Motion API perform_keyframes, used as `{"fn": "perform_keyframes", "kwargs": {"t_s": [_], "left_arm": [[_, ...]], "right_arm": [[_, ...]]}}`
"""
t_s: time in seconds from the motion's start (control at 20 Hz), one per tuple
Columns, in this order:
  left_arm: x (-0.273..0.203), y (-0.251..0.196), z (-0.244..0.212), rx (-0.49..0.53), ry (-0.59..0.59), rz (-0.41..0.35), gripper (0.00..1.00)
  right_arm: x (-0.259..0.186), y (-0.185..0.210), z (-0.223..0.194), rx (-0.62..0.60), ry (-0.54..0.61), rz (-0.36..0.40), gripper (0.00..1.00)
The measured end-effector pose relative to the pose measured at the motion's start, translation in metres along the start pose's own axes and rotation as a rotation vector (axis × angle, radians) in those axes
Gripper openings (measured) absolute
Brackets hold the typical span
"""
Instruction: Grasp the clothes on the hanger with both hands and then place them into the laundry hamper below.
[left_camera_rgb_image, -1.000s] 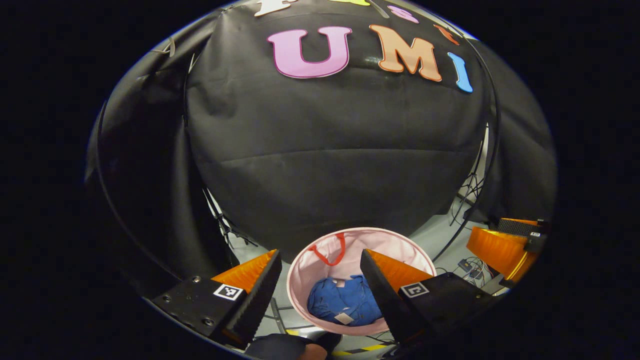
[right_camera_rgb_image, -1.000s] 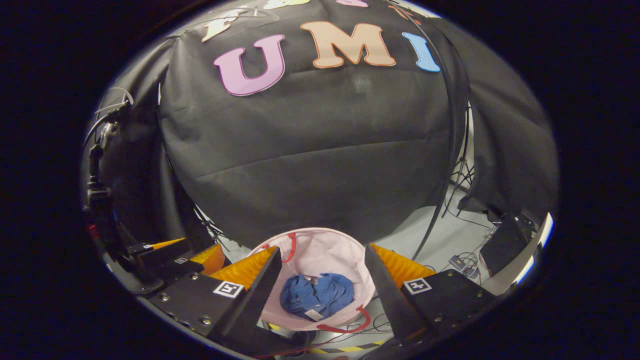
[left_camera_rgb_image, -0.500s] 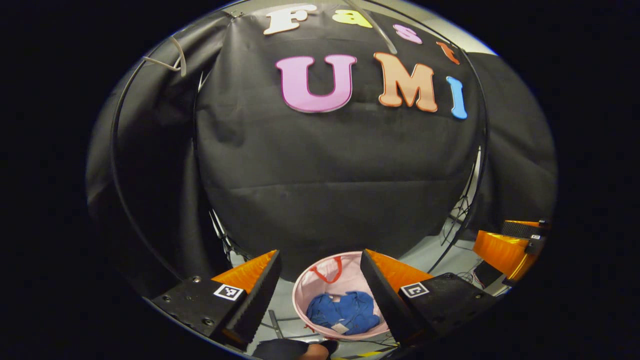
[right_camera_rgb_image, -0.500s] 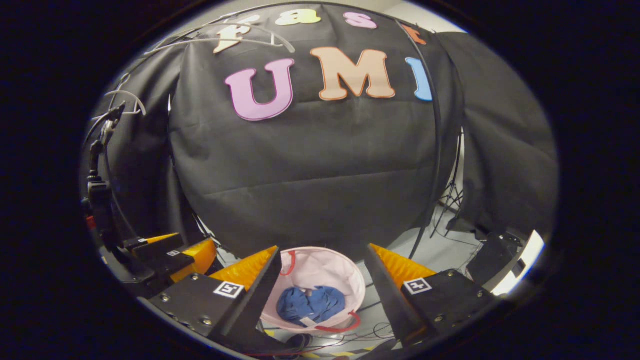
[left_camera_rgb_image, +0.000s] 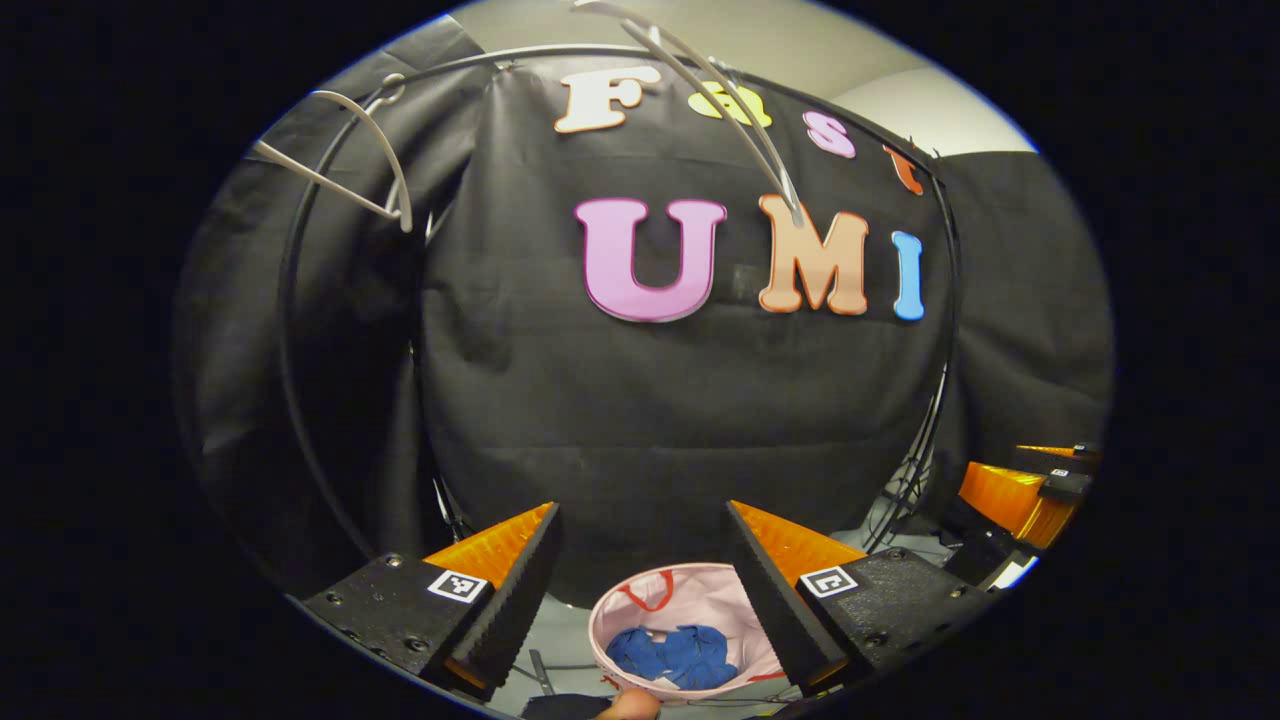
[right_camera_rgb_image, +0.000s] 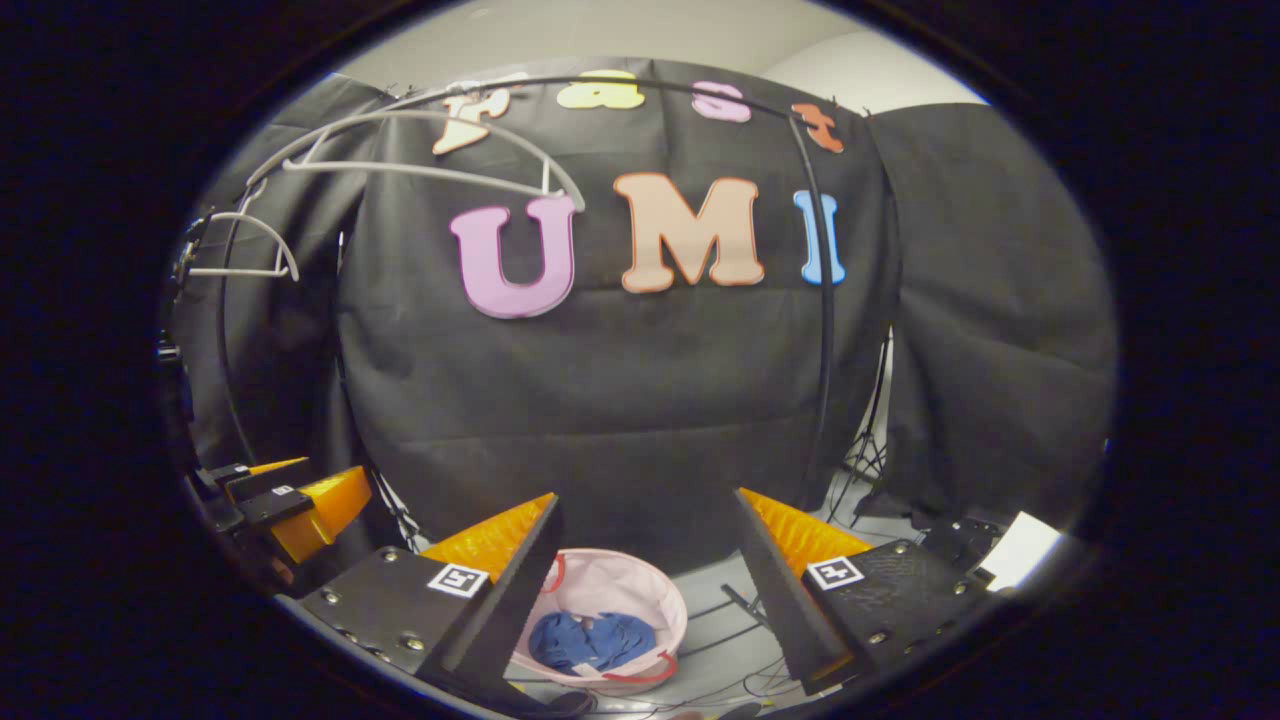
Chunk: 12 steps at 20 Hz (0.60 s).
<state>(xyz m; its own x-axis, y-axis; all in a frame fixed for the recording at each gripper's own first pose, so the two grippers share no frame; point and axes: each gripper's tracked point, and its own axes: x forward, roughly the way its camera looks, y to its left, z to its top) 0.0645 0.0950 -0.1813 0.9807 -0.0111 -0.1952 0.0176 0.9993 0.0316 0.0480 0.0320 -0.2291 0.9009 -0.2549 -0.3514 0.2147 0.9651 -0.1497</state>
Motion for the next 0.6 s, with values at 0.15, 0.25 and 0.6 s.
{"fn": "perform_keyframes", "kwargs": {"t_s": [0.15,0.25,0.6], "left_arm": [[-0.020,0.015,0.033,-0.046,-0.052,0.030,0.96],[-0.029,0.019,0.057,-0.067,-0.107,0.038,0.93],[-0.049,0.028,0.121,-0.104,-0.217,0.115,0.92]], "right_arm": [[-0.018,0.002,0.036,0.014,-0.084,0.021,0.95],[-0.031,0.004,0.059,0.029,-0.141,0.046,1.00],[-0.052,0.008,0.134,0.045,-0.290,0.152,1.00]]}}
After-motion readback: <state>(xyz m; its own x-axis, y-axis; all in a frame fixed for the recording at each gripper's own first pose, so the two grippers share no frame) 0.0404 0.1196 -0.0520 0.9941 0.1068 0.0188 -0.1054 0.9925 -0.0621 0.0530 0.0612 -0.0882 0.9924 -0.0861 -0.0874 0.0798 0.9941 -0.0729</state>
